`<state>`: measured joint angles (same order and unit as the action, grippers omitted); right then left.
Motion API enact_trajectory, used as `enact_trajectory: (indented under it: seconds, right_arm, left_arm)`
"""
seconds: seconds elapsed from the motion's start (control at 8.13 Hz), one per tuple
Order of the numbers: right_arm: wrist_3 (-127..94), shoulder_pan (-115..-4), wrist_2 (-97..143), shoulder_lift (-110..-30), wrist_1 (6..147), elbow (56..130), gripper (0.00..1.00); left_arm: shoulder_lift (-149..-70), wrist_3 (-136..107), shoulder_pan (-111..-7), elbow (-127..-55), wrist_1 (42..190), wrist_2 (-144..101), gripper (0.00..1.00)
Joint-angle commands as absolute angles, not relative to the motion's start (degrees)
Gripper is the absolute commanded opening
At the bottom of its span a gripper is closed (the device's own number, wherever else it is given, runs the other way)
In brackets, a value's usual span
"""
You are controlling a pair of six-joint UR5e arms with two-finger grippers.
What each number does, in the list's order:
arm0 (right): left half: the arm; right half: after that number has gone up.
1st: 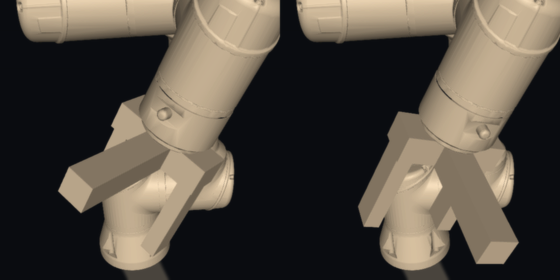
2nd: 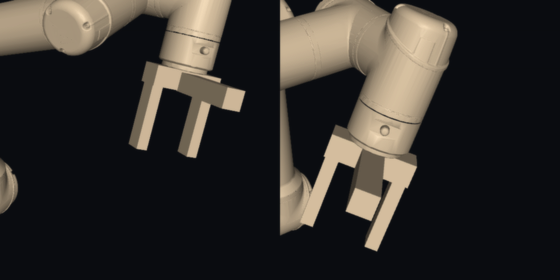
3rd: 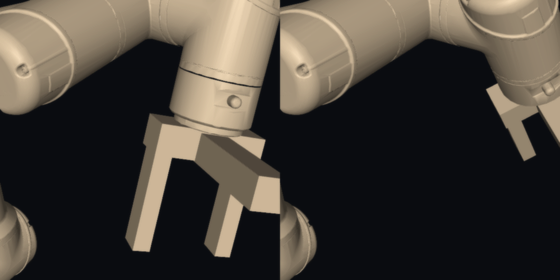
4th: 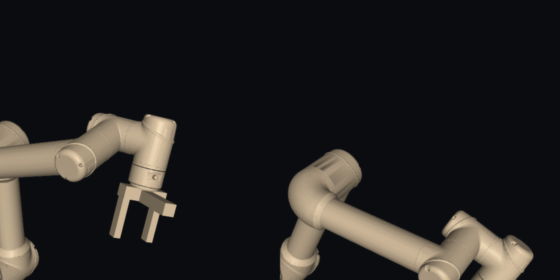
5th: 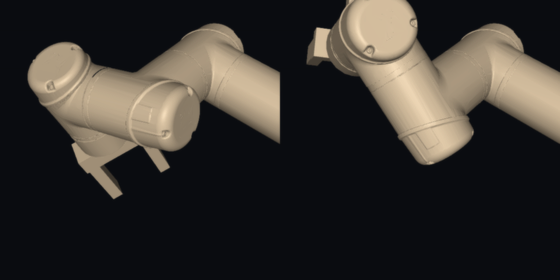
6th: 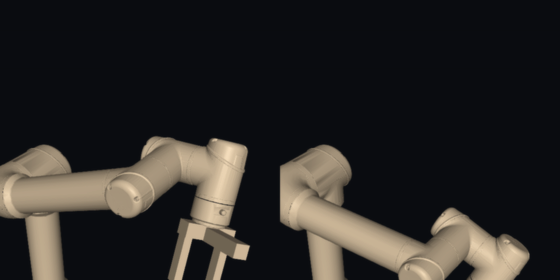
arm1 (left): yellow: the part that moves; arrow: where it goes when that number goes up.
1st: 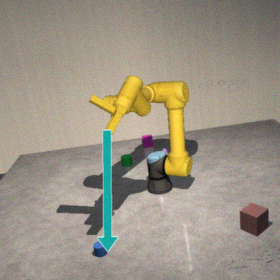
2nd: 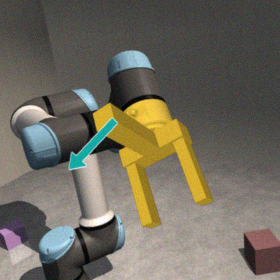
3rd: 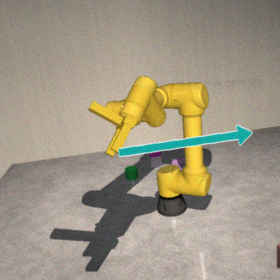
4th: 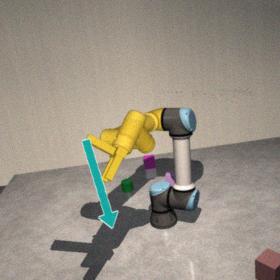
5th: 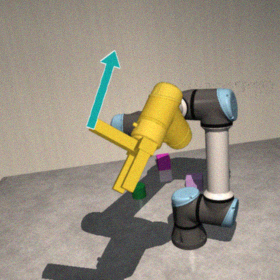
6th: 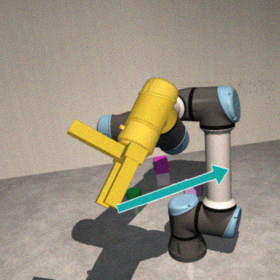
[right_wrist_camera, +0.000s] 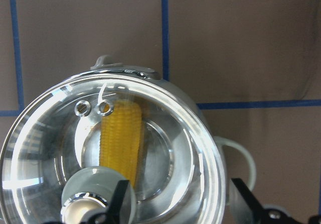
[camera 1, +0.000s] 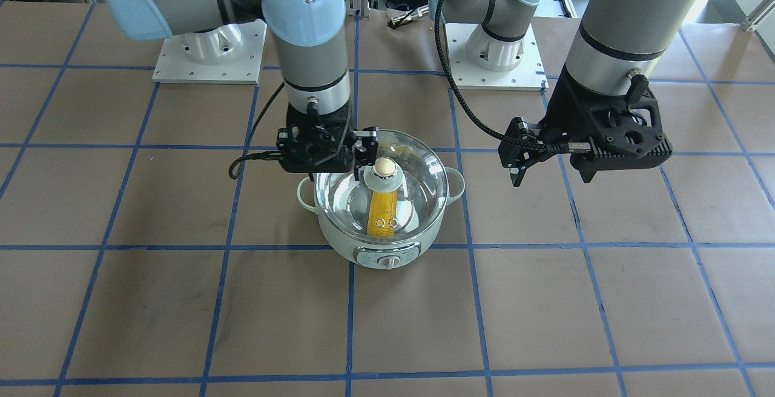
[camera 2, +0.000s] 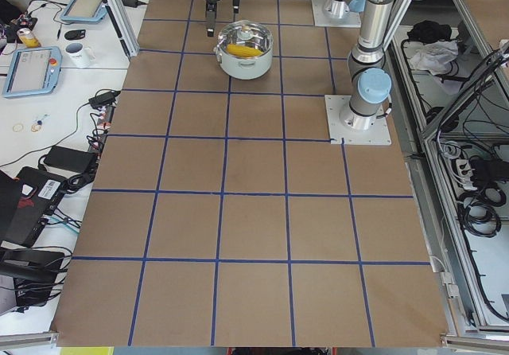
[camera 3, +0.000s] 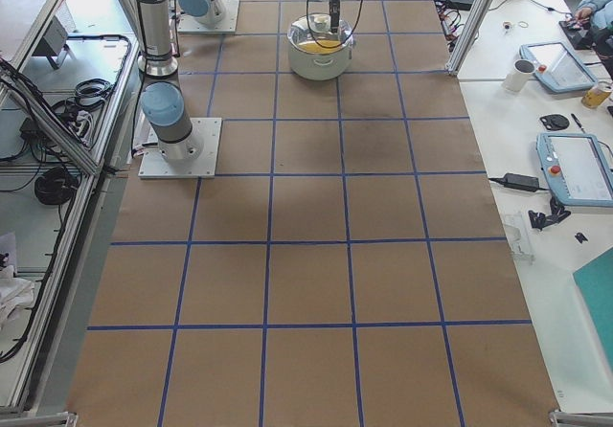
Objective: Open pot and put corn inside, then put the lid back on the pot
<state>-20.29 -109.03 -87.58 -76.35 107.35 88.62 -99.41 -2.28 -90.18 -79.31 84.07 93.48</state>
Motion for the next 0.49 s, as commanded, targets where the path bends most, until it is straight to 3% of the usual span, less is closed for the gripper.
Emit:
enact_trajectory:
  seconds: [0.0, 0.37]
  right_arm:
    - [-2.3, -97.6, -88.2, -84.3, 101.4, 88.6, 0.98]
    - [3.8, -92.6, -88.4, -90.7, 97.3, 88.0, 1.0]
  left_arm:
    - [-99.4, -2.3, -90.3, -79.4, 84.0, 93.4, 1.0]
    - [-99.4, -2.3, -90.4, -79.5, 84.1, 93.4, 1.0]
